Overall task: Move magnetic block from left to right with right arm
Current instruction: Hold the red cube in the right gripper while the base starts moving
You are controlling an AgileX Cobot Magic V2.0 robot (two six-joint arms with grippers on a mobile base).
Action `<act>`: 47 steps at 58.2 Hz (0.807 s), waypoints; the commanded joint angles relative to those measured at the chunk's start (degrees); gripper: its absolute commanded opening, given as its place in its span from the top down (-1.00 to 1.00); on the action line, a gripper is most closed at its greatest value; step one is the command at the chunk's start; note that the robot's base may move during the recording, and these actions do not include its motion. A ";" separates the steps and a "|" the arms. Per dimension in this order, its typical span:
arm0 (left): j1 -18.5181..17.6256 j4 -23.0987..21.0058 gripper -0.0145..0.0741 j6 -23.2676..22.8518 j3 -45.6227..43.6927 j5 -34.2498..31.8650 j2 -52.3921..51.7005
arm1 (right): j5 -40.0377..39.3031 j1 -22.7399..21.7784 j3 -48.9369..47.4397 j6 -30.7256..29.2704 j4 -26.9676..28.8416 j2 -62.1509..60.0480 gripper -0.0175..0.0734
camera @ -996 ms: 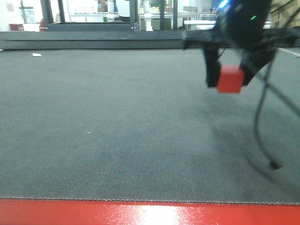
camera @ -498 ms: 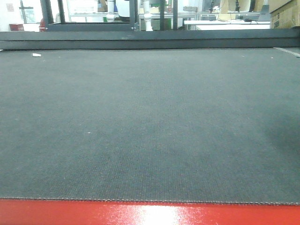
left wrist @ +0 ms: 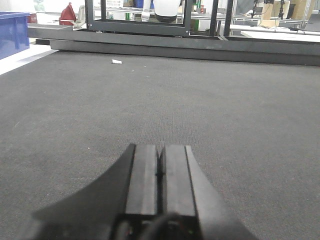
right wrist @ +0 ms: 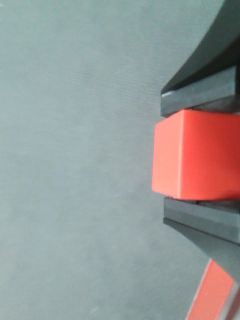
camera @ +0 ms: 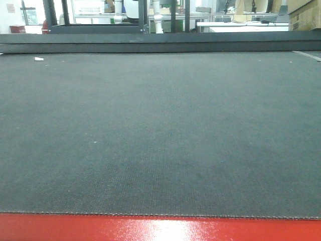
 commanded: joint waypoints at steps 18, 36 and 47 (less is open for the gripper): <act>0.08 -0.27 0.96 -0.34 0.51 -4.81 -0.72 | -4.18 -0.25 -1.38 -0.57 -0.75 -4.92 0.37; 0.08 -0.27 0.96 -0.34 0.51 -4.81 -0.72 | -4.18 -0.25 -1.38 -0.57 -0.75 -4.92 0.37; 0.08 -0.27 0.96 -0.34 0.51 -4.81 -0.72 | -4.18 -0.25 -1.38 -0.57 -0.75 -4.92 0.37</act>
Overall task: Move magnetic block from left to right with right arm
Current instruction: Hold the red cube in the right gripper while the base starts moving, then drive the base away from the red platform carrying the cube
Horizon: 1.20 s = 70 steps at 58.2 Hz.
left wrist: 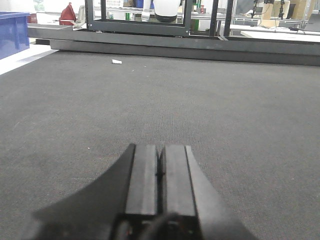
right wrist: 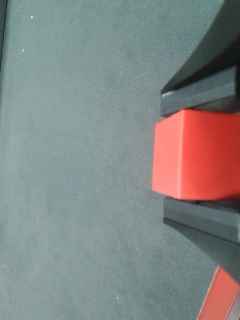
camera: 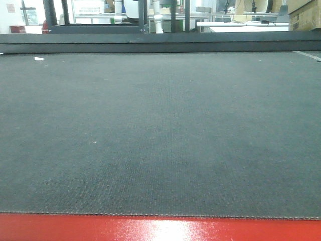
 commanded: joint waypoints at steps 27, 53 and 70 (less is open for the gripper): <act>0.08 -0.27 0.96 -0.34 0.51 -4.81 -0.72 | -4.78 -0.25 -1.49 -0.57 -0.75 0.62 0.37; 0.08 -0.27 0.96 -0.34 0.51 -4.81 -0.72 | -4.74 -0.25 -1.49 -0.57 -0.75 0.62 0.37; 0.08 -0.27 0.96 -0.34 0.51 -4.81 -0.72 | -4.74 -0.25 -1.49 -0.57 -0.75 0.62 0.37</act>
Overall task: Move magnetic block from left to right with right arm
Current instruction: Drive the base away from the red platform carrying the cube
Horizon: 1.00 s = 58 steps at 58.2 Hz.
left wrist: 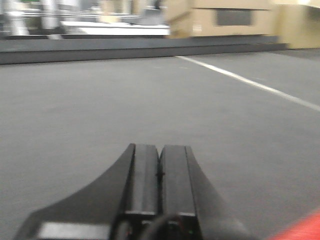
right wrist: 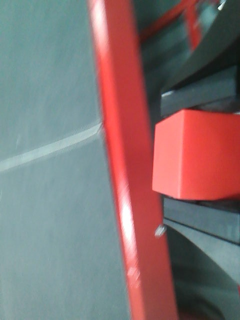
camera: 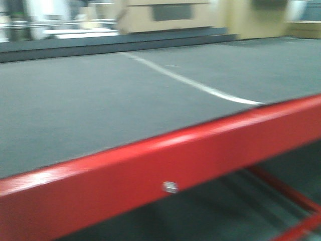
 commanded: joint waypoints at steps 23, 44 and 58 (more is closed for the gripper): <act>0.08 -0.27 0.96 -0.34 0.51 -4.81 -0.72 | -4.74 -0.25 -1.49 -0.45 -0.75 0.62 0.37; 0.08 -0.27 0.96 -0.34 0.51 -4.81 -0.72 | -4.74 -0.25 -1.49 -0.45 -0.75 0.62 0.37; 0.08 -0.27 0.96 -0.34 0.51 -4.81 -0.72 | -4.74 -0.25 -1.49 -0.45 -0.75 0.62 0.37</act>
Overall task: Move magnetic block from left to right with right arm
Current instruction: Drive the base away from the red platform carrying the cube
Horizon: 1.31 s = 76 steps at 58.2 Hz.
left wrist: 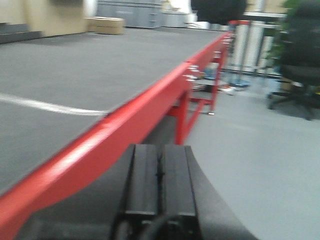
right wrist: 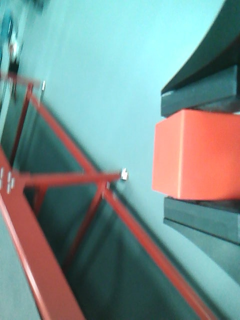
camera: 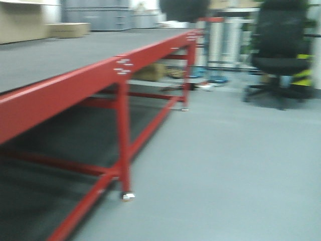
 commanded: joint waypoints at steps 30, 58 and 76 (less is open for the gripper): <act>0.08 -0.27 0.96 -0.34 0.51 -4.81 -0.72 | -4.79 -0.25 -1.49 -0.45 -0.75 0.67 0.37; 0.08 -0.27 0.96 -0.34 0.51 -4.81 -0.61 | -4.80 -0.30 -1.49 -0.45 -0.75 0.67 0.37; 0.08 -0.27 0.96 -0.34 0.51 -4.81 -0.61 | -4.80 -0.30 -1.49 -0.45 -0.75 0.67 0.37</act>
